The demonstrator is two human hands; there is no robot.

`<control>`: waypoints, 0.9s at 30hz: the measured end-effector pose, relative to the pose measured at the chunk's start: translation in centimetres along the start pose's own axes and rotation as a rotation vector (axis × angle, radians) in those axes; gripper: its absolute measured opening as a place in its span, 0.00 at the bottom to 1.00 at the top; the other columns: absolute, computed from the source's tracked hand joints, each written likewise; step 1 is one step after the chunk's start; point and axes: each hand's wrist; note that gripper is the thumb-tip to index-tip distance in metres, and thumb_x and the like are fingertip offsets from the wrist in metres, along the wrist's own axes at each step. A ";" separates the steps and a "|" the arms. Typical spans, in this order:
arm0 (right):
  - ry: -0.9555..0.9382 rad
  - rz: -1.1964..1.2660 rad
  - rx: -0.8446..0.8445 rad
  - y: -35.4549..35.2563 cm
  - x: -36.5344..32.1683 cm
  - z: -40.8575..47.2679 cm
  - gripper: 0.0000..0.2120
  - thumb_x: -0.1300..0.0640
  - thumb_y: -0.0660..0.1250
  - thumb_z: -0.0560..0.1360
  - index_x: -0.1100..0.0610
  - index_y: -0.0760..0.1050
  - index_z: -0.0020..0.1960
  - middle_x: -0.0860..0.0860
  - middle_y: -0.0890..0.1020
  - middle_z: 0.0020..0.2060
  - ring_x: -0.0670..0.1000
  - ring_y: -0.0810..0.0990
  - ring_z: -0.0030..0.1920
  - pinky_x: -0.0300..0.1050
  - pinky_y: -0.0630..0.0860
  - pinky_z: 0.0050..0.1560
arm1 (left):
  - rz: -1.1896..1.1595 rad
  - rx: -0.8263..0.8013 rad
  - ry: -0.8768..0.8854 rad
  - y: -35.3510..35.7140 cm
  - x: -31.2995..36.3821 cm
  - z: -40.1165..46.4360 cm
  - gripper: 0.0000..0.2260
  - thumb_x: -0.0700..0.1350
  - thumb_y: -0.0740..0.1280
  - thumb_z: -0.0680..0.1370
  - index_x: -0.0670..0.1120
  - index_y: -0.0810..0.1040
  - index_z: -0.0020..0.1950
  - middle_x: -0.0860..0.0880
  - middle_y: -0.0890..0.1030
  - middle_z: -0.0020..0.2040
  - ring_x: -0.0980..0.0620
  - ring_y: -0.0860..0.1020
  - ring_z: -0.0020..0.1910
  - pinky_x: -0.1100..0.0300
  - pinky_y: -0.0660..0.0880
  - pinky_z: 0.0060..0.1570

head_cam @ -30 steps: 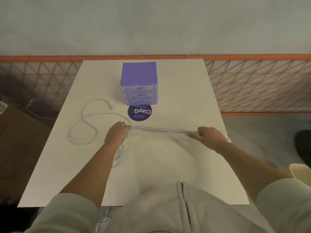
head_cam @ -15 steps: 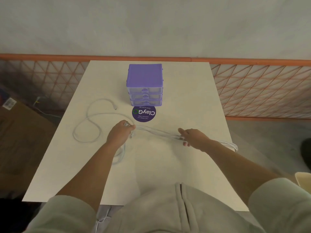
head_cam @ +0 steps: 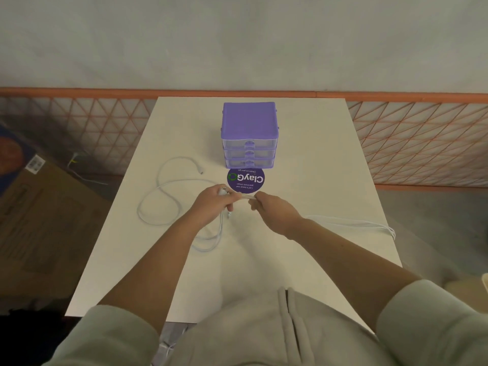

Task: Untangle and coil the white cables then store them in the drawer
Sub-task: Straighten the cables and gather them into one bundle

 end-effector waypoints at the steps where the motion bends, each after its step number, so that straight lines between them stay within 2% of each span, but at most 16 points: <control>1: -0.003 -0.036 0.027 0.1 0.0 0.0 0.16 0.48 0.50 0.84 0.56 0.71 0.56 0.48 0.80 0.49 0.55 0.77 0.45 0.46 0.70 0.41 | -0.001 0.002 -0.001 -0.2 0.0 0.0 0.11 0.53 0.68 0.77 0.46 0.81 0.47 0.53 0.84 0.36 0.61 0.73 0.30 0.61 0.68 0.38; 2: -0.002 -0.074 0.053 0.1 0.1 0.0 0.16 0.47 0.49 0.84 0.56 0.71 0.56 0.50 0.81 0.51 0.57 0.78 0.46 0.47 0.71 0.42 | -0.017 0.020 -0.003 -0.6 -0.1 0.0 0.11 0.54 0.66 0.78 0.48 0.82 0.47 0.52 0.85 0.39 0.64 0.72 0.26 0.62 0.67 0.35; 4: 0.031 -0.136 0.099 0.0 0.5 0.0 0.17 0.46 0.48 0.84 0.57 0.69 0.55 0.54 0.81 0.49 0.60 0.79 0.46 0.48 0.70 0.41 | -0.142 0.081 -0.017 -1.8 -0.8 0.5 0.13 0.55 0.64 0.80 0.49 0.84 0.48 0.52 0.85 0.41 0.61 0.66 0.20 0.64 0.62 0.26; 5: 0.060 -0.160 0.118 -0.2 0.9 0.1 0.17 0.46 0.47 0.84 0.56 0.68 0.54 0.55 0.81 0.48 0.60 0.78 0.46 0.48 0.69 0.40 | -0.240 0.119 -0.032 -2.6 -1.3 0.8 0.14 0.56 0.64 0.80 0.48 0.84 0.47 0.54 0.84 0.37 0.60 0.63 0.20 0.66 0.59 0.23; 7: 0.124 -0.206 0.137 -0.7 1.9 0.0 0.16 0.45 0.47 0.84 0.54 0.67 0.51 0.56 0.81 0.47 0.60 0.78 0.45 0.47 0.68 0.40 | -0.482 0.211 -0.072 -4.5 -2.2 1.3 0.15 0.56 0.64 0.80 0.47 0.80 0.41 0.55 0.73 0.26 0.58 0.59 0.21 0.67 0.55 0.20; 9: 0.210 -0.226 0.153 -1.0 3.1 -0.3 0.16 0.44 0.48 0.83 0.52 0.66 0.46 0.55 0.81 0.44 0.59 0.78 0.40 0.46 0.68 0.38 | -0.794 0.274 -0.121 -6.4 -2.9 1.6 0.18 0.58 0.64 0.80 0.48 0.72 0.36 0.55 0.61 0.22 0.58 0.57 0.20 0.67 0.52 0.18; 11: 0.299 -0.222 0.163 -1.2 4.1 -0.8 0.16 0.45 0.50 0.81 0.53 0.66 0.41 0.52 0.79 0.37 0.57 0.75 0.33 0.44 0.67 0.35 | -1.064 0.282 -0.163 -8.3 -3.7 1.7 0.22 0.63 0.63 0.78 0.50 0.64 0.32 0.54 0.57 0.24 0.57 0.55 0.20 0.66 0.51 0.18; 13: 0.347 -0.281 0.163 -1.4 5.3 -1.4 0.13 0.48 0.53 0.78 0.53 0.66 0.39 0.51 0.75 0.32 0.57 0.74 0.35 0.45 0.66 0.39 | -1.294 0.274 -0.175 -9.9 -4.9 1.6 0.24 0.67 0.59 0.76 0.50 0.61 0.30 0.53 0.56 0.25 0.56 0.54 0.20 0.65 0.49 0.19; 16: 0.382 -0.406 0.162 -1.5 7.0 -2.1 0.13 0.50 0.53 0.78 0.54 0.69 0.39 0.50 0.73 0.30 0.56 0.71 0.39 0.47 0.65 0.48 | -1.621 0.304 -0.119 -11.3 -6.7 1.5 0.23 0.62 0.57 0.76 0.49 0.62 0.27 0.53 0.57 0.24 0.55 0.55 0.21 0.65 0.48 0.21; 19: 0.361 -0.473 0.140 -0.7 8.0 -1.9 0.15 0.49 0.51 0.81 0.53 0.71 0.42 0.50 0.77 0.36 0.56 0.73 0.45 0.48 0.66 0.55 | -1.695 0.311 -0.067 -11.5 -7.2 1.4 0.15 0.55 0.60 0.69 0.49 0.62 0.27 0.53 0.57 0.24 0.55 0.55 0.21 0.65 0.49 0.21; 21: 0.382 -0.502 0.098 -0.1 8.2 -1.5 0.16 0.48 0.50 0.82 0.54 0.74 0.50 0.52 0.81 0.47 0.56 0.76 0.52 0.48 0.66 0.58 | -1.694 0.295 -0.052 -11.5 -6.9 1.5 0.13 0.53 0.60 0.67 0.49 0.61 0.27 0.53 0.57 0.24 0.55 0.55 0.21 0.65 0.49 0.22; 23: 0.370 -0.517 0.014 0.4 8.0 -0.9 0.17 0.48 0.51 0.81 0.54 0.75 0.59 0.53 0.79 0.56 0.55 0.75 0.58 0.49 0.65 0.62 | -1.696 0.287 -0.026 -11.7 -6.6 1.4 0.12 0.51 0.59 0.67 0.49 0.61 0.27 0.54 0.57 0.24 0.56 0.55 0.20 0.65 0.49 0.22; 25: 0.286 -0.452 -0.075 0.5 6.6 -0.3 0.17 0.45 0.56 0.80 0.51 0.76 0.61 0.52 0.76 0.59 0.55 0.75 0.60 0.48 0.65 0.64 | -1.699 0.286 -0.001 -12.2 -6.4 1.6 0.11 0.50 0.59 0.67 0.49 0.61 0.28 0.54 0.58 0.24 0.56 0.55 0.21 0.65 0.49 0.22; 27: 0.182 -0.293 -0.140 0.7 4.0 0.2 0.16 0.42 0.62 0.78 0.50 0.78 0.59 0.51 0.76 0.58 0.54 0.76 0.58 0.47 0.69 0.62 | -1.717 0.265 0.021 -12.3 -6.1 1.9 0.10 0.50 0.59 0.67 0.49 0.61 0.28 0.54 0.58 0.24 0.56 0.55 0.21 0.65 0.49 0.23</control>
Point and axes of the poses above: each hand's wrist, its own z-axis towards the middle knuckle, its own y-axis out of the palm, x = y × z
